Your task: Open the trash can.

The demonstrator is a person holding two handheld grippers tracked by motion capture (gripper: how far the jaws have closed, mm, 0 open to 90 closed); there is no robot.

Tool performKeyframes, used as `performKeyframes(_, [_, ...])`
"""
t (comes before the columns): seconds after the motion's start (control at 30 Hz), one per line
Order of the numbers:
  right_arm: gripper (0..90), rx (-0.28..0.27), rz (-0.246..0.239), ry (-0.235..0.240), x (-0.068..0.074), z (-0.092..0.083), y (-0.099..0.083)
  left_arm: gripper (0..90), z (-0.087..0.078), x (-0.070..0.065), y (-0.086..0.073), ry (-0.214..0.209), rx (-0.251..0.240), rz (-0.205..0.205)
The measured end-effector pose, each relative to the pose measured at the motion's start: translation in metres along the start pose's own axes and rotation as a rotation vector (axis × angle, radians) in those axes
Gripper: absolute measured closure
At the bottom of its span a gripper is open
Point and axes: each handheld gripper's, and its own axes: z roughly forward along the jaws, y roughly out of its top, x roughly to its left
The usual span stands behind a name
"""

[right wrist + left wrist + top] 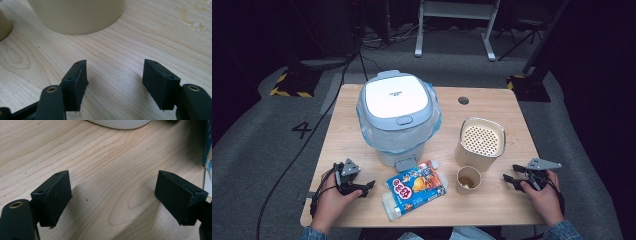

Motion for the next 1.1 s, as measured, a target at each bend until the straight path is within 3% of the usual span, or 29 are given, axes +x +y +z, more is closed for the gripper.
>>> performKeyframes(0.23, [37.2, -0.001, 0.0, 0.002, 0.0, 0.0, 0.0, 20.1, -0.001, 0.001, -0.001, 0.007, -0.009, -0.007])
performKeyframes(0.37, [37.2, 0.0, 0.0, 0.0, 0.0, 0.0, 0.0, 27.5, -0.003, 0.004, -0.001, 0.007, -0.016, -0.005])
performKeyframes(0.5, [37.2, -0.001, 0.0, 0.0, 0.0, 0.0, 0.0, 35.7, -0.006, 0.007, -0.001, -0.031, -0.022, -0.041])
performKeyframes(0.6, [37.2, -0.001, 0.0, 0.002, 0.0, 0.0, 0.0, 38.5, -0.007, 0.009, -0.001, -0.037, -0.017, -0.016])
performKeyframes(0.77, [37.3, -0.001, 0.0, 0.001, 0.0, 0.0, 0.0, 42.0, -0.018, 0.011, 0.006, -0.068, -0.055, -0.002])
performKeyframes(0.83, [37.2, -0.001, 0.0, 0.001, 0.0, 0.0, 0.0, 46.4, -0.027, 0.009, 0.012, -0.096, -0.076, -0.007])
performKeyframes(0.93, [37.2, 0.0, 0.0, 0.0, 0.0, 0.0, 0.0, 47.5, -0.036, 0.008, 0.019, -0.122, -0.059, 0.0])
performKeyframes(1.1, [37.2, -0.001, 0.0, 0.0, 0.0, 0.0, 0.0, 51.1, -0.046, 0.007, 0.027, -0.144, -0.078, -0.002])
